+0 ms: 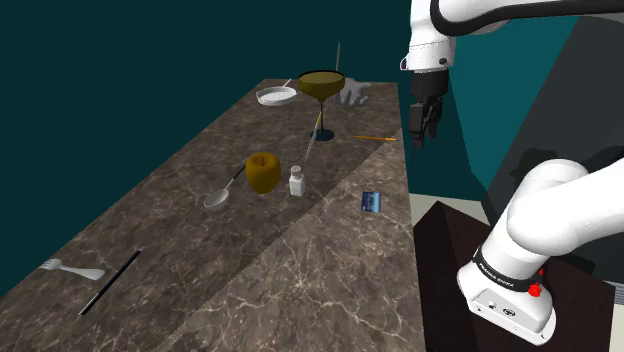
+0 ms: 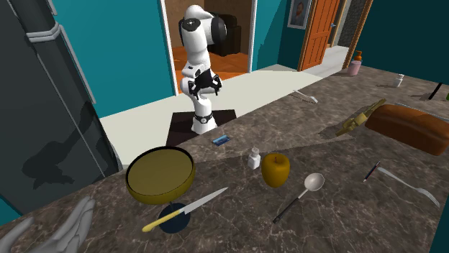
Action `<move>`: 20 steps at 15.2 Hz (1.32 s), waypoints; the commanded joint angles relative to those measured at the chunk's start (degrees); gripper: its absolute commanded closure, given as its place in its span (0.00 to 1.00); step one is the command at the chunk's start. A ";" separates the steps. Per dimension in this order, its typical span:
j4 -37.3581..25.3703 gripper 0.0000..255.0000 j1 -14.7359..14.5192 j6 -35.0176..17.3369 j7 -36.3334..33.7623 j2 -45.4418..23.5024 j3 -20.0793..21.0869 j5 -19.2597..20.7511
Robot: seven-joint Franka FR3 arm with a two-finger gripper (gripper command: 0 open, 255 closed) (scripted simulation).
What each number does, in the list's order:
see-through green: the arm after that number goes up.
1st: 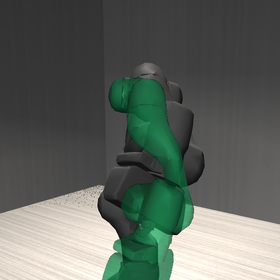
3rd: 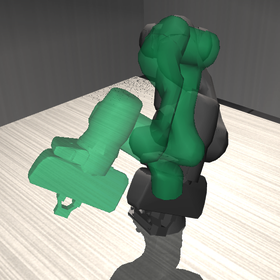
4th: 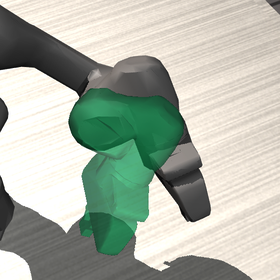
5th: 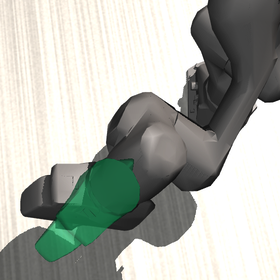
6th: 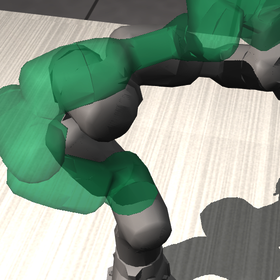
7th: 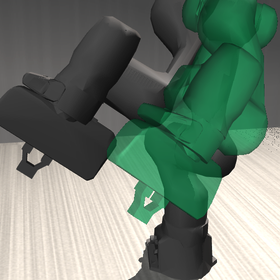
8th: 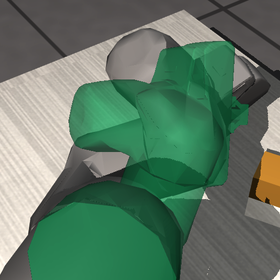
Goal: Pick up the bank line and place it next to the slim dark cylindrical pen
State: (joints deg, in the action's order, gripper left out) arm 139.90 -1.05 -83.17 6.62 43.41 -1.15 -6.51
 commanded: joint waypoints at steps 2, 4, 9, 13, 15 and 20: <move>0.43 0.00 0.80 -1.08 -3.63 -1.75 0.86 -1.59; 1.20 0.00 2.41 -3.46 -10.66 -5.35 2.50 -4.76; 2.91 0.00 5.77 -10.66 -27.04 -14.73 5.52 -12.42; 4.27 0.00 7.88 -17.57 -38.65 -22.37 6.94 -18.48; 4.98 0.00 8.71 -21.35 -43.89 -26.19 7.32 -21.60; 7.62 0.00 8.18 -26.18 -45.68 -28.49 8.34 -24.46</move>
State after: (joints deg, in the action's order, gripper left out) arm 146.81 7.39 -108.29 -38.93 15.17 6.87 -30.39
